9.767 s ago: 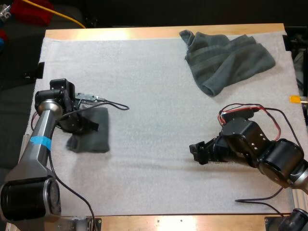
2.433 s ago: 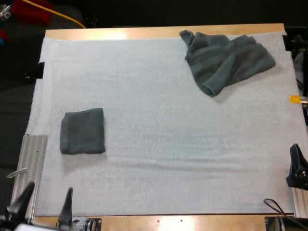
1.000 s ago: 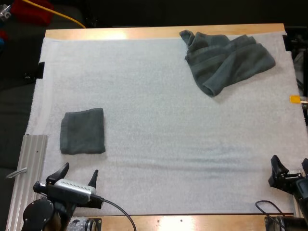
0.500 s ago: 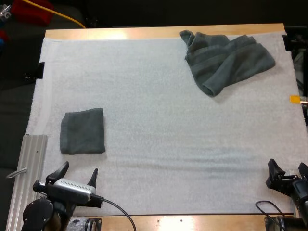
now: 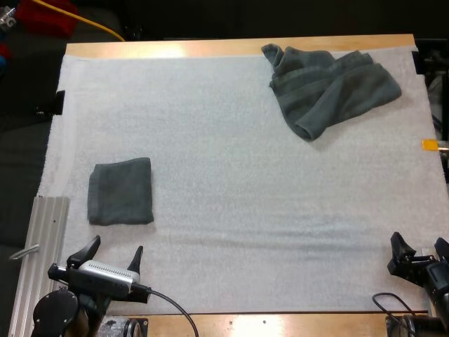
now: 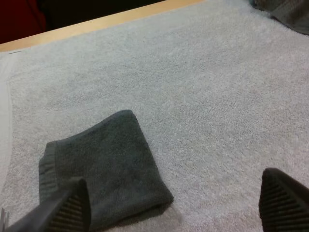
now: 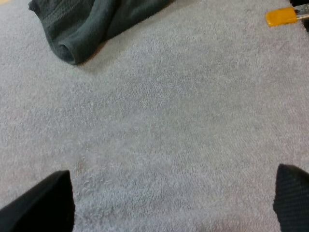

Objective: Pick towel from pile, fold and stack

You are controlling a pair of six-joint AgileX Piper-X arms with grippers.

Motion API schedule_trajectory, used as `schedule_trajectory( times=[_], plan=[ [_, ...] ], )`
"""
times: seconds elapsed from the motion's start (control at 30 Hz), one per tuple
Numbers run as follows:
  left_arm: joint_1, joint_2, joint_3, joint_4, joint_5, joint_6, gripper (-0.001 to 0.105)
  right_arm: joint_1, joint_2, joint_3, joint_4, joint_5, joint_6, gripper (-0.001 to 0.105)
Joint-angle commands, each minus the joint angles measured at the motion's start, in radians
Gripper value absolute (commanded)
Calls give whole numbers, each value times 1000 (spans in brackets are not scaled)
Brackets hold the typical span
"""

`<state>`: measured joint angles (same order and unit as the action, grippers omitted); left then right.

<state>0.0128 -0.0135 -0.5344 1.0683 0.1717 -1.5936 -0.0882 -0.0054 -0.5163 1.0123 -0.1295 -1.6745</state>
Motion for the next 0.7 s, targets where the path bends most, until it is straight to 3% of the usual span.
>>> schedule_trajectory(
  times=[0.0,0.67],
  plan=[
    [-1,-139,1,-12,6,-4,69,-1,-47,-2,3,-3,-5,81],
    [-7,-139,1,-12,6,-4,69,-1,-47,-2,3,-3,-5,81]
  ],
)
